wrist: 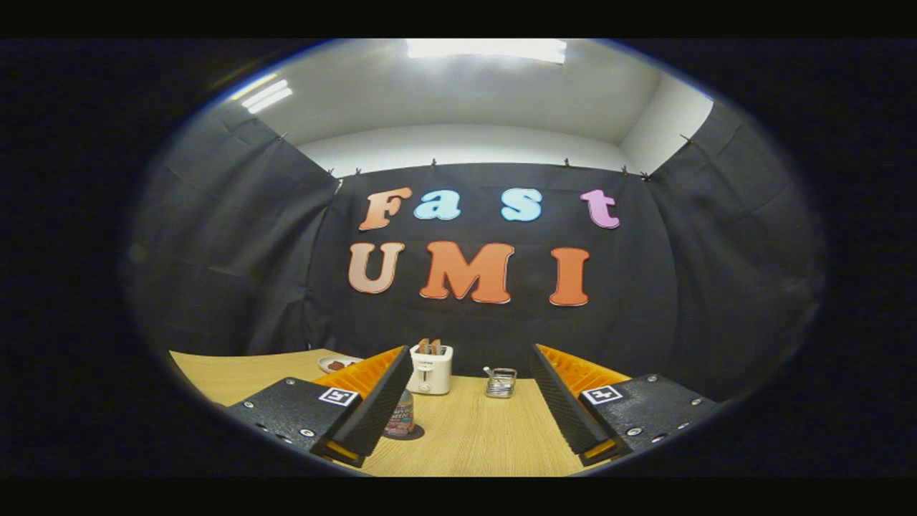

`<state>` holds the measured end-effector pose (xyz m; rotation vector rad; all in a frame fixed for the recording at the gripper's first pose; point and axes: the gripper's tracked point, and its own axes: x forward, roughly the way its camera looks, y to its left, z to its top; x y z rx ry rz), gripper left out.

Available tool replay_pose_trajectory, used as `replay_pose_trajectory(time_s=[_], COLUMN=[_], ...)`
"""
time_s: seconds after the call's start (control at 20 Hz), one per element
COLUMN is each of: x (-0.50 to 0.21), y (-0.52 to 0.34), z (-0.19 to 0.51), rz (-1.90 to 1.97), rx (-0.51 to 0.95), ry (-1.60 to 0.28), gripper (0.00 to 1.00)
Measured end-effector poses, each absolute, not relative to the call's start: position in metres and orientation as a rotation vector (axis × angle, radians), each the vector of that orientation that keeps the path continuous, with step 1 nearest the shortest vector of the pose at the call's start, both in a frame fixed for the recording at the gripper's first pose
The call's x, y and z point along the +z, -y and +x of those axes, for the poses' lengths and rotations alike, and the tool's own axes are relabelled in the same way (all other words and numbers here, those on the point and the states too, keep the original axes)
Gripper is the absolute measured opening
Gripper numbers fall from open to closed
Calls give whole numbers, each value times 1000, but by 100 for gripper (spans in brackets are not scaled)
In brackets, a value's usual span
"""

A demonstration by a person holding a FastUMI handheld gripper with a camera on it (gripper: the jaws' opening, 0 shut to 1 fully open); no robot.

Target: Take the bottle from table, then pour the juice into the cup, finally place the bottle on the coaster

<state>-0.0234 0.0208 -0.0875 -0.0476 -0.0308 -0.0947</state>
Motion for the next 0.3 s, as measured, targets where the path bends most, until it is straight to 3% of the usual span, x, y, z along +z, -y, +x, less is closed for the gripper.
replay_pose_trajectory(time_s=[0.3], x=[-85], y=[-6], z=[-25], rz=[-43], rx=[-146], ry=[39], gripper=[97])
